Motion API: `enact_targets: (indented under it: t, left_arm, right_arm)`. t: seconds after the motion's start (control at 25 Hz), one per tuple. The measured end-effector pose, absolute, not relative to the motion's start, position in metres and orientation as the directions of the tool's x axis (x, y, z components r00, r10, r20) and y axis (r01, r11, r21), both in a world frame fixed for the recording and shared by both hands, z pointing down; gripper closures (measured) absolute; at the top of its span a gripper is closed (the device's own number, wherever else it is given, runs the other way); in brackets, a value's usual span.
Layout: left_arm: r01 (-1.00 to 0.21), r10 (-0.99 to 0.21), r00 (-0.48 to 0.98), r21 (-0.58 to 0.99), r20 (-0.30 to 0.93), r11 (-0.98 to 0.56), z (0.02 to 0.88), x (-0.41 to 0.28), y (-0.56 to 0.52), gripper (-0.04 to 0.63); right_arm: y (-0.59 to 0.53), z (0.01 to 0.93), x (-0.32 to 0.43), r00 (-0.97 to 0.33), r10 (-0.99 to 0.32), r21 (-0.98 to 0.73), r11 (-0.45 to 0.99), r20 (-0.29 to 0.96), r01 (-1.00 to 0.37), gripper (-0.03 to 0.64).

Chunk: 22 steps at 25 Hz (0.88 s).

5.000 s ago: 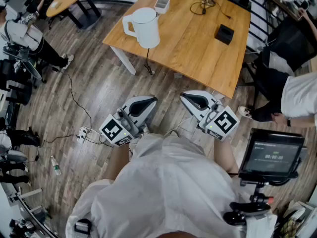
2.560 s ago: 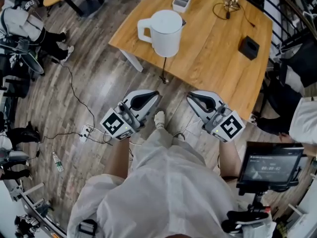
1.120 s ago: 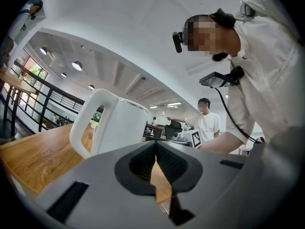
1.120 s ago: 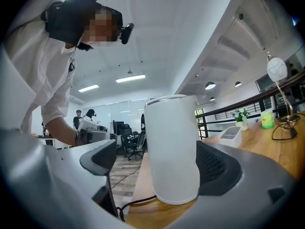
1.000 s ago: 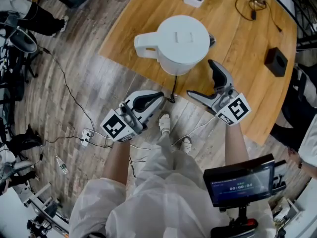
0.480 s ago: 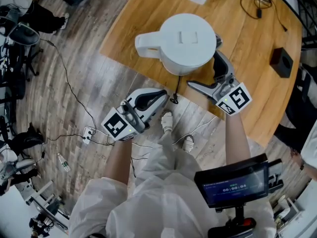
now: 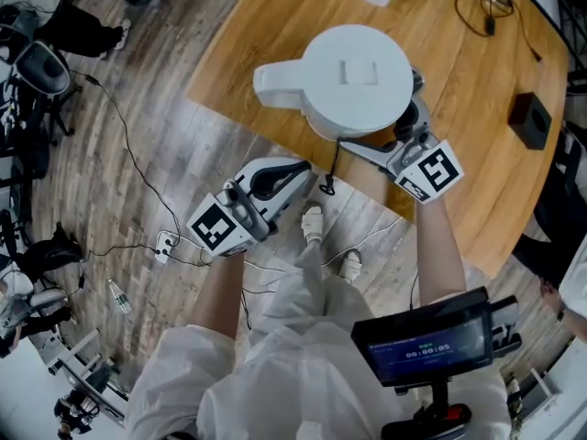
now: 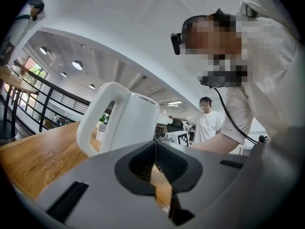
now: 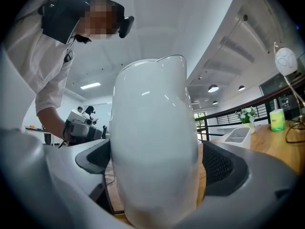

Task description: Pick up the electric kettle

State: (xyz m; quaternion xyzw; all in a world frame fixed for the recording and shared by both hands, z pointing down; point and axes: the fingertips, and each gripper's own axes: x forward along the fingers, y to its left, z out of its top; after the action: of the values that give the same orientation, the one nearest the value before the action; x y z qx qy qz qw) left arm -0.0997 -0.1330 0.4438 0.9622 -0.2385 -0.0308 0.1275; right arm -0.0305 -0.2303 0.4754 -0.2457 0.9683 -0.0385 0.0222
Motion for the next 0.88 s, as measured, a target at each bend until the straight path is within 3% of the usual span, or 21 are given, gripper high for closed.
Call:
enact_targets:
  t: [0.88]
  left_arm:
    - [-0.506, -0.522, 0.853, 0.239, -0.003, -0.829, 0.439, -0.131, -0.151, 0.586]
  right_arm:
    - [-0.228, 0.474, -0.031, -0.899, -0.438, -0.095, 0.896, -0.026, -0.434, 0.049]
